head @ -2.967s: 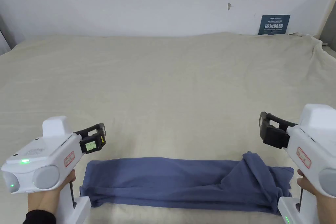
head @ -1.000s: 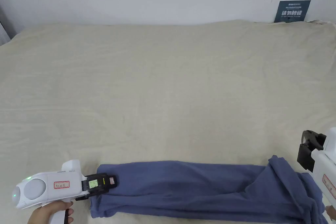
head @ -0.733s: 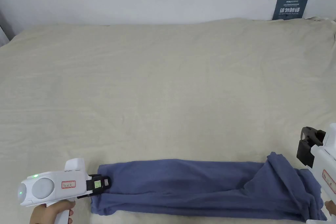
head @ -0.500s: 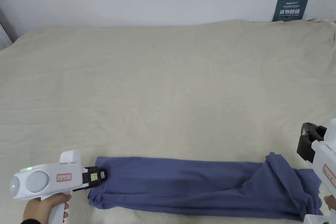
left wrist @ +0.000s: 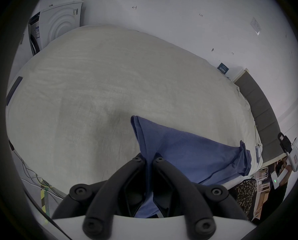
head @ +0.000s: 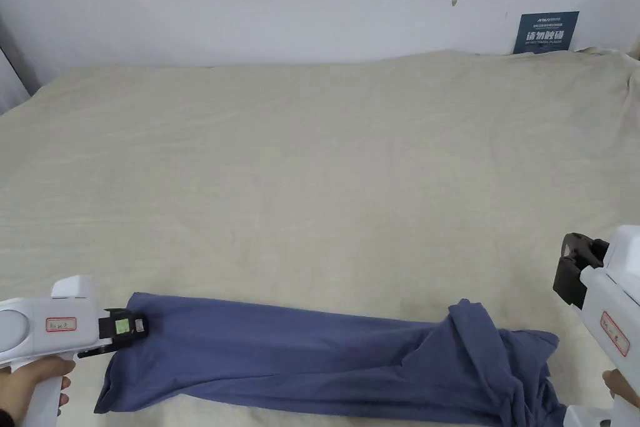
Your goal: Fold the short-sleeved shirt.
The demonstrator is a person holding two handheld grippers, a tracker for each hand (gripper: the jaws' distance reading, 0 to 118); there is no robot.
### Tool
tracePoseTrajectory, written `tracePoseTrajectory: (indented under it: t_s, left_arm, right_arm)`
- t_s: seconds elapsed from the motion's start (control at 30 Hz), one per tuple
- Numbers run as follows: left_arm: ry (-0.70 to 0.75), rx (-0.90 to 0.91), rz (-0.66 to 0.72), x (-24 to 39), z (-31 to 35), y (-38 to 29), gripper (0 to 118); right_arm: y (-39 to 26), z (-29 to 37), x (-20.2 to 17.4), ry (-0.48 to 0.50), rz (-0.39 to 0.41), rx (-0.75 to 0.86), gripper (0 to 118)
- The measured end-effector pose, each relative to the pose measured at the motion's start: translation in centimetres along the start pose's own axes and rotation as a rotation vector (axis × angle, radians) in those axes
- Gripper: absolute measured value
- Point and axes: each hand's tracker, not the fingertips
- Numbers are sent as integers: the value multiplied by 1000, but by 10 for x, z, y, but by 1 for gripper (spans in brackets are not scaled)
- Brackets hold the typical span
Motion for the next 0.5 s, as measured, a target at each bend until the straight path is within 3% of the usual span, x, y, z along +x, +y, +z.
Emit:
tracePoseTrajectory:
  t_s: [0.13,0.23,0.5]
  left_arm:
    - [-11,4,-5,44,5,0,5]
    - [-21,-14,-93,91,4,-2,5]
    - [-145,-85,-196,189,-41,-10,5]
  right_arm:
    - [-2,3,7,2,-8,4,0]
    - [-3,7,12,1,-13,9,0]
    - [-6,18,27,-2,-28,18,0]
